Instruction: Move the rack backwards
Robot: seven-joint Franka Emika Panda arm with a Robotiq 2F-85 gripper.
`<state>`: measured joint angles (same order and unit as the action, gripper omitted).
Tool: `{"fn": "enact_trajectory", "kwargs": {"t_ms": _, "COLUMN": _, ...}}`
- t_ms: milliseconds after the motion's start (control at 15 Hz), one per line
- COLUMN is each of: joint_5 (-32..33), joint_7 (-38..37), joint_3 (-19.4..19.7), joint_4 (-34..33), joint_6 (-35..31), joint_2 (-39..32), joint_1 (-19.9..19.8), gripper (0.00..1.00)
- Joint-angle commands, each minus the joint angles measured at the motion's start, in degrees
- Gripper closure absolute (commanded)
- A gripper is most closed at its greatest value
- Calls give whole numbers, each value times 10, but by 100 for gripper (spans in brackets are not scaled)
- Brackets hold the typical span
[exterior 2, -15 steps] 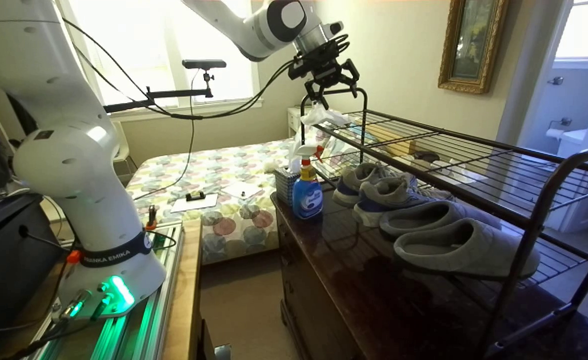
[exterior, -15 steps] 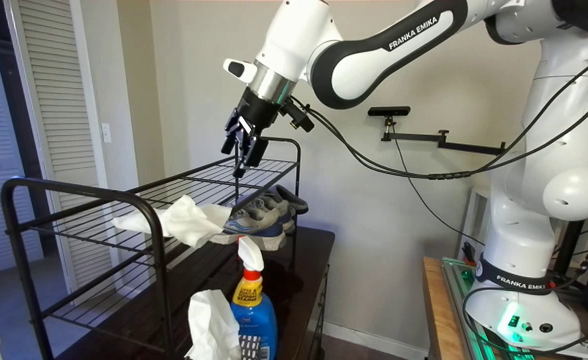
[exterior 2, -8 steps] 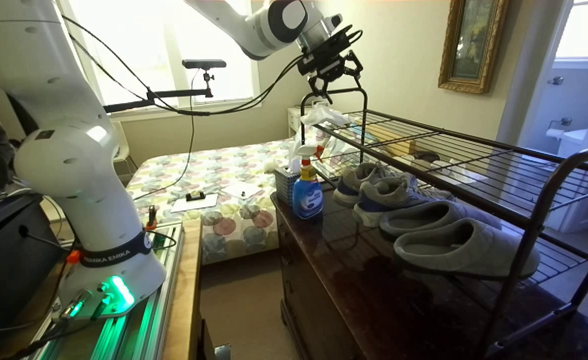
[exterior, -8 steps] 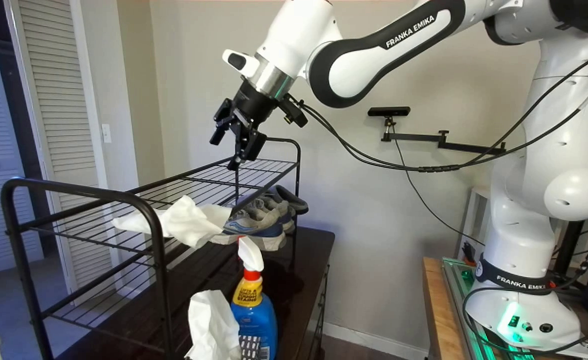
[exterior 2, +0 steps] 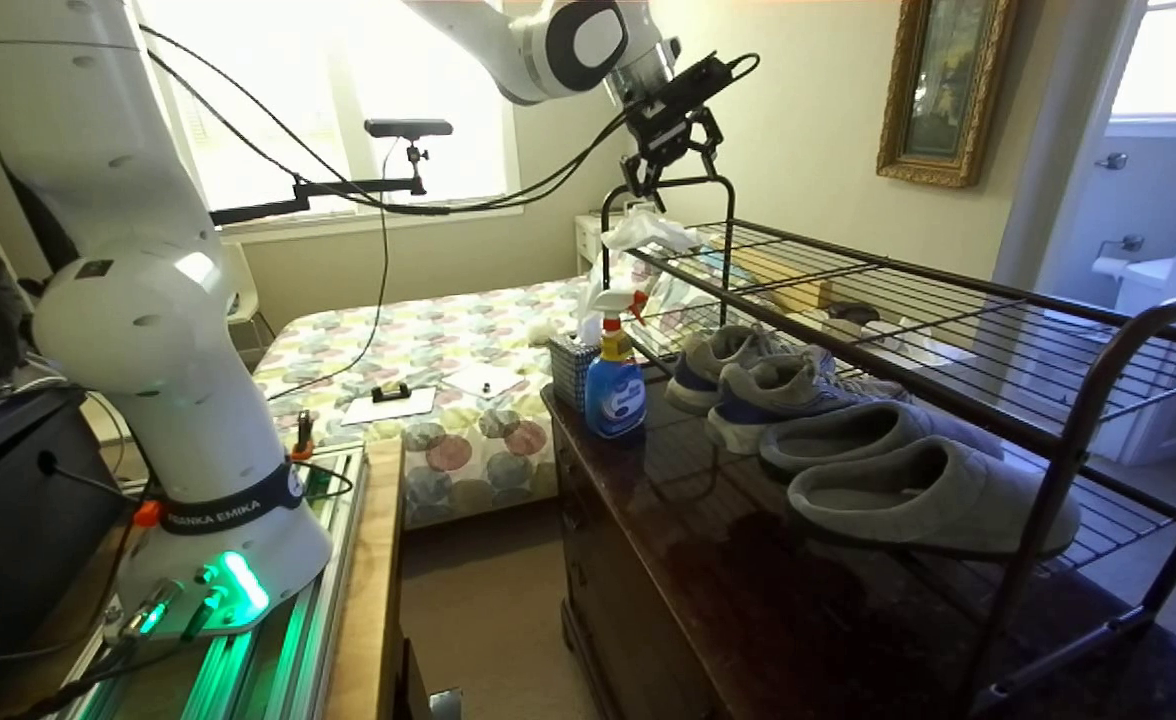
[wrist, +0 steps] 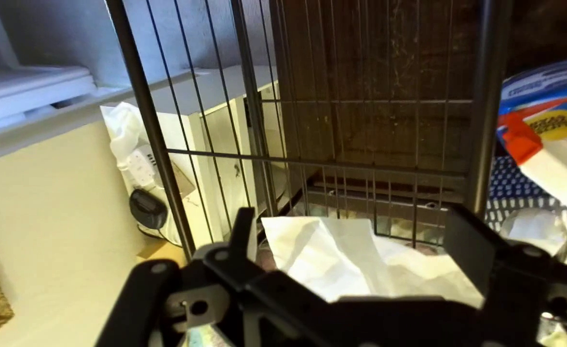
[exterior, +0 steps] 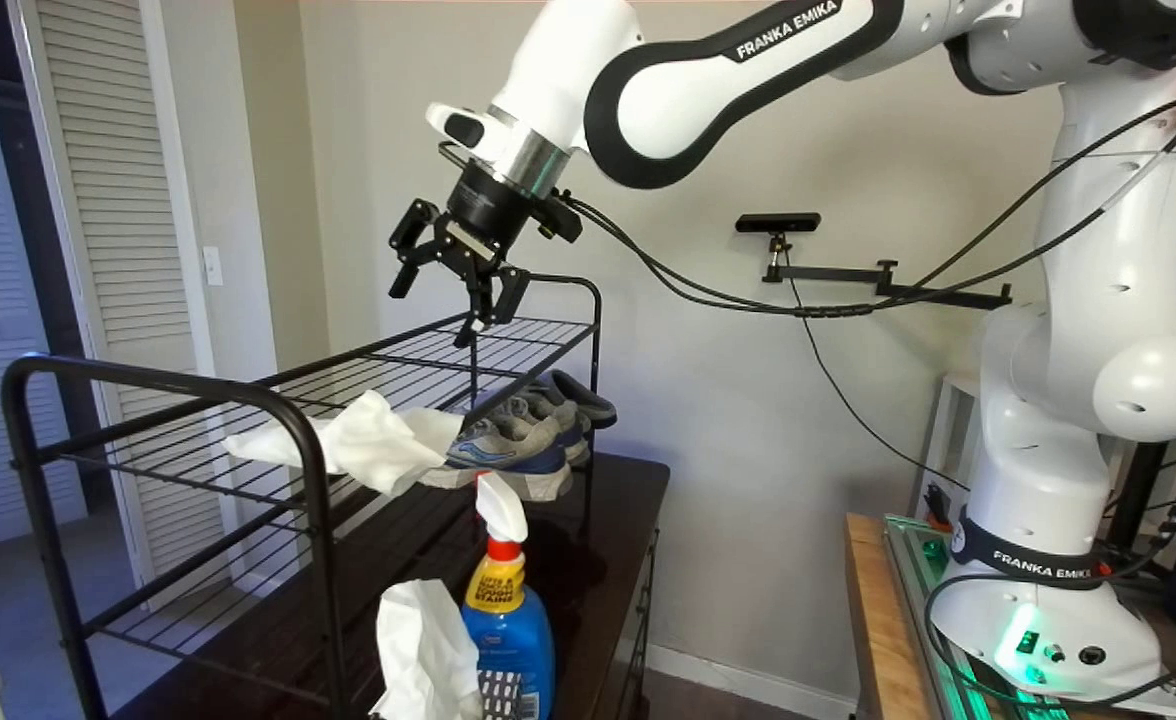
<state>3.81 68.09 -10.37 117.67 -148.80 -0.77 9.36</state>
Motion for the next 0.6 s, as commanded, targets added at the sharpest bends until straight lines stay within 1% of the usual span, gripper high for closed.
{"fn": "enact_trajectory", "kwargs": {"t_ms": 0, "joint_5": 33, "joint_7": 105, "joint_3": 17, "joint_4": -80, "joint_6": 83, "joint_2": -43, "joint_1": -16, "gripper": 0}}
{"fn": "enact_trajectory", "kwargs": {"t_ms": 200, "joint_5": 70, "joint_7": 167, "joint_3": 26, "joint_4": -113, "joint_6": 119, "joint_2": -61, "joint_1": -25, "gripper": 0}}
{"fn": "enact_trajectory", "kwargs": {"t_ms": 400, "joint_5": 72, "joint_7": 203, "joint_3": 25, "joint_4": -120, "joint_6": 117, "joint_2": -75, "joint_1": -28, "gripper": 0}}
{"fn": "enact_trajectory", "kwargs": {"t_ms": 533, "joint_5": 67, "joint_7": 215, "joint_3": 24, "joint_4": -112, "joint_6": 113, "joint_2": -78, "joint_1": -28, "gripper": 0}}
